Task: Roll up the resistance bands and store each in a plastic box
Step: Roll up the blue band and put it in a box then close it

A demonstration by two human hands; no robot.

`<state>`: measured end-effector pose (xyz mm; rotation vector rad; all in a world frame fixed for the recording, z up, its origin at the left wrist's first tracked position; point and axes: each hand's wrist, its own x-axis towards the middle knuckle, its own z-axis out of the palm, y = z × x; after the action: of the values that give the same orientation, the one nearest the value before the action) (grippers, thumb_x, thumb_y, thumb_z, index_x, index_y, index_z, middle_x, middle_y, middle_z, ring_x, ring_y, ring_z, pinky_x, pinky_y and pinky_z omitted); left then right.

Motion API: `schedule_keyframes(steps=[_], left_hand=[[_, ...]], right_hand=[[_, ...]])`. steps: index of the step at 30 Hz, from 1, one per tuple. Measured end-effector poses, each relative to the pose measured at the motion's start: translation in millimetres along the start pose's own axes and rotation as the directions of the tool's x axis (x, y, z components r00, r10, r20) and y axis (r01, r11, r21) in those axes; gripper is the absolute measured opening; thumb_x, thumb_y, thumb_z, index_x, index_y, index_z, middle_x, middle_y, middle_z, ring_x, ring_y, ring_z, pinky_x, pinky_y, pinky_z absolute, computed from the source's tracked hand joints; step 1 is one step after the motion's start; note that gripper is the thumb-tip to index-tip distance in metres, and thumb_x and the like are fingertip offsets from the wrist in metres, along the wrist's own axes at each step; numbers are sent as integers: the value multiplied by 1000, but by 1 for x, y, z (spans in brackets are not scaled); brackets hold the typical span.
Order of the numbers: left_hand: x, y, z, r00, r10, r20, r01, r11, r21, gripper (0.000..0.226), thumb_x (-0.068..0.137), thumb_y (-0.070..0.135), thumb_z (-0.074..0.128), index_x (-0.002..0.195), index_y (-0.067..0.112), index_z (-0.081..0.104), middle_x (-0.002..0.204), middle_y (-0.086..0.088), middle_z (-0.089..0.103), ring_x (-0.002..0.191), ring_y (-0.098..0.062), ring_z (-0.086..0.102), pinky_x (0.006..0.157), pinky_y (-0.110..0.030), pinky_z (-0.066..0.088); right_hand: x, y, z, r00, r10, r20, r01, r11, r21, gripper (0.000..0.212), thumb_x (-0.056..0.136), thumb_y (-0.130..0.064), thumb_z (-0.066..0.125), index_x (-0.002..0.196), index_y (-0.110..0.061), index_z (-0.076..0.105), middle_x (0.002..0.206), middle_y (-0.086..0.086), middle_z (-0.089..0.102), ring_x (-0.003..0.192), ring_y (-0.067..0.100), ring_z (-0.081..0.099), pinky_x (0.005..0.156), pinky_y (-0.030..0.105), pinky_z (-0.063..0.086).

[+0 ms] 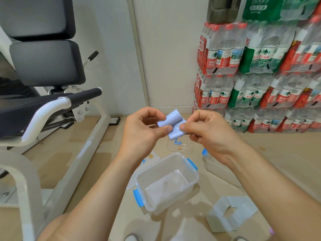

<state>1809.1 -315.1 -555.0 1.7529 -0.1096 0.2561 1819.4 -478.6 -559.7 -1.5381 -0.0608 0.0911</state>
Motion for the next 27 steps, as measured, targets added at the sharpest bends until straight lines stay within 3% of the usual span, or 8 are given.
schedule_keyframes(steps=[3,8,12,17,21,24,27], left_hand=[[0,-2,1,1000,1,9,-2,997,82,30,67,-4,78,70,20,60,74,1,66,65,-15,61,60,-35,53],[0,-3,3,995,82,58,-92,976,196,32,66,-3,79,71,21,59,80,-2,62,67,-14,57,62,-23,49],[1,-6,3,985,150,84,-169,936,310,35,64,1,81,72,25,58,83,8,57,74,-10,56,68,-18,47],[-3,0,1,964,162,209,-220,929,297,34,61,5,85,78,26,64,89,4,59,78,-10,56,78,-22,50],[-5,5,-4,949,121,292,-192,955,226,48,62,1,84,95,29,62,97,12,60,90,-9,57,84,-31,52],[-8,8,-2,923,80,377,-179,955,236,63,62,3,84,112,31,57,105,22,60,104,-1,55,86,-21,51],[-7,10,-3,927,42,374,-131,968,214,60,58,1,86,104,30,62,99,14,68,95,-6,64,83,-21,53]], right_hand=[[-1,2,3,1000,1,-27,-1,1000,19,26,75,1,69,59,-14,55,55,2,52,58,16,43,63,32,35],[-2,4,6,998,-9,-54,9,1000,-1,21,75,2,68,63,-11,57,59,6,57,48,7,51,62,31,37],[-3,3,6,999,-17,-33,17,1000,-3,18,76,-12,74,69,-12,58,73,12,67,64,13,65,70,32,40],[-1,4,2,998,-6,-67,6,1000,0,28,73,-19,79,64,-18,52,64,3,59,59,12,53,62,27,39],[0,-6,-9,995,63,77,-64,998,19,27,76,-10,74,67,-17,49,55,-7,60,50,5,53,62,26,38],[-2,-10,-11,978,90,188,-88,996,-16,26,77,-7,72,67,-17,51,57,-4,59,51,7,52,63,26,39],[-3,-11,-12,958,117,262,-118,993,-10,23,74,-9,73,70,-18,53,61,-1,63,55,8,56,64,26,39]])
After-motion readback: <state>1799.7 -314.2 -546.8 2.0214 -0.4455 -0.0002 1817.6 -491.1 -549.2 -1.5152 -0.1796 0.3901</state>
